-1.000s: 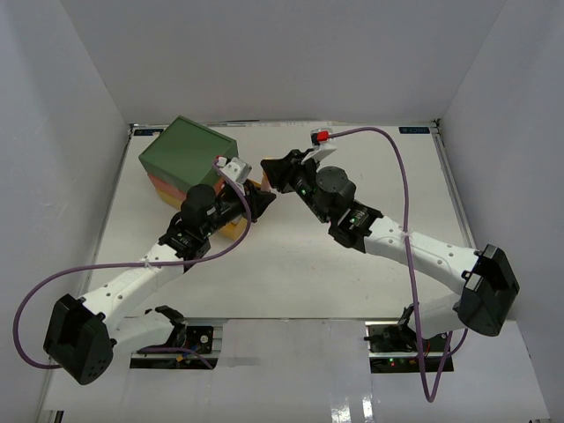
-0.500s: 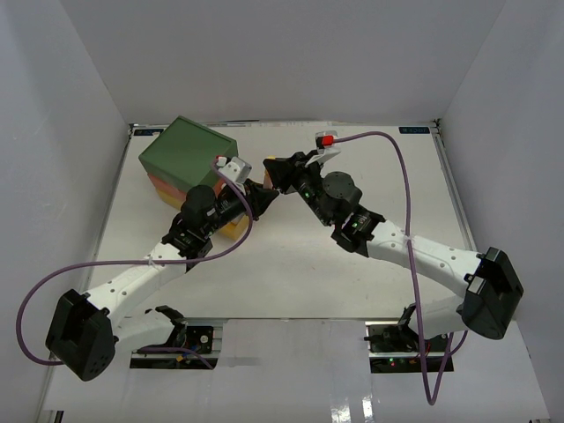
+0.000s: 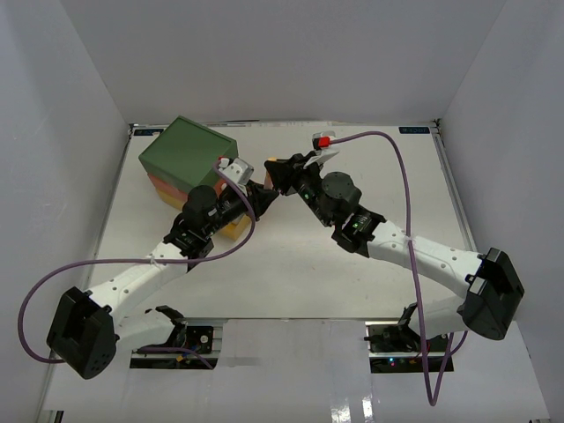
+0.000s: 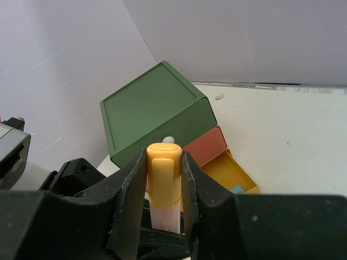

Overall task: Sort the stationery into containers
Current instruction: Close the pen cap on the pen.

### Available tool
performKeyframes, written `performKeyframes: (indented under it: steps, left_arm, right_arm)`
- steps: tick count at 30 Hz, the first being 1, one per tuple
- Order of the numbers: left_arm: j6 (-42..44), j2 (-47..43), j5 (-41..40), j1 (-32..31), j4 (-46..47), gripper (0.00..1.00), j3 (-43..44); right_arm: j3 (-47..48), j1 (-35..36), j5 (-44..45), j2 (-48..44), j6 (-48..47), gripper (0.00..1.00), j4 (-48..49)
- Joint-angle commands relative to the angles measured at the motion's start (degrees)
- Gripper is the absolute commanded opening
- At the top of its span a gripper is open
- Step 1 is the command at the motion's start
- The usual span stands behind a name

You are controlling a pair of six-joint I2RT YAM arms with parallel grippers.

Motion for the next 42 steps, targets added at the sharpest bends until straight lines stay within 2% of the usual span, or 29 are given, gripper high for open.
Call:
performKeyframes:
  steps: [1,8,25,30,35,37,42]
  left_arm:
    - [0.95,-1.65,-0.83,-0.22,9.66,0.0,1.98]
    - [-1.34,-1.91,-1.54,-0.3,15.46,0.0,0.14]
    - [0.5,0.28,-1.01,-0.3,16.26,0.0,4.0]
    - [1.21,-1.03,-3.47,-0.3,17.13,0.0,3.3]
    - [0.24,-1.83,-4.26,-0.3,19.51,0.0,2.6]
    - [0.24,-1.39,-3.47,-0.3,19.51,0.0,3.03]
    - [1.65,-0.51,-1.62,-0.3,17.75,0.0,4.62]
  right_arm:
    - [-0.73,0.72,-0.86,0.64,-2.28,0.09,-7.09]
    - [-2.57,0.72,0.8,-1.2,0.7,0.09,-8.58]
    - [-2.58,0.72,-2.0,-0.15,-1.49,0.09,-14.11]
    - [-2.13,0.81,-1.39,0.03,-1.15,0.12,-18.33]
    - [-3.8,0.81,-1.91,-0.32,0.09,0.12,-17.99]
    - [-3.45,0.72,-2.27,-0.06,0.18,0.08,-18.43]
    - [-1.52,0.72,-5.34,1.78,-1.14,0.08,-21.84]
